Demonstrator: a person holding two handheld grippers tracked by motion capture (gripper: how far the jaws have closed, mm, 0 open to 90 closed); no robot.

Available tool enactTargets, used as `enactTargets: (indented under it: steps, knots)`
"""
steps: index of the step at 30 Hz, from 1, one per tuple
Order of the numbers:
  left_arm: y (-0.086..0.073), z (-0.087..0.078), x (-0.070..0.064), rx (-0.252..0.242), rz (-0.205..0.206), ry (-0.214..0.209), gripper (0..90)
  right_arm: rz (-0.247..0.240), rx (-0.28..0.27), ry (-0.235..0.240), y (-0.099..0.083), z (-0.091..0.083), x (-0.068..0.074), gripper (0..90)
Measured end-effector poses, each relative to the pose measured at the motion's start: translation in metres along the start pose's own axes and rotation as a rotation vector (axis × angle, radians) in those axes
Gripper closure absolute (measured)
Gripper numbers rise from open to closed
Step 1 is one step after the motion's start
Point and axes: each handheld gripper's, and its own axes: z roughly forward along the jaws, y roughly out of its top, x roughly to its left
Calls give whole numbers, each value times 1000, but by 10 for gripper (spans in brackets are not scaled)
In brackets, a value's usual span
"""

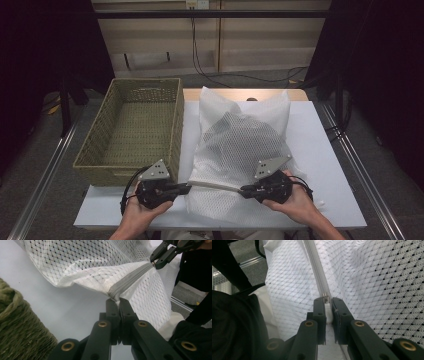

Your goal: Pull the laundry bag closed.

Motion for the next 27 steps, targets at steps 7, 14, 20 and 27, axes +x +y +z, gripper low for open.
enactTargets:
  steps: [7,14,20,27]
  knots:
    - [2,-1,-2,-17,1,10,881,8,-8,-3,1,-4,-2,818]
    - [1,-2,0,-10,-6,9,881,11,-3,-16,-2,-12,1,818]
    - [6,0,-4,-9,10,9,881,24,-4,-28,-9,-16,-1,818]
    - [4,-2,-1,-9,1,5,882,43,-16,-42,-19,-21,-3,818]
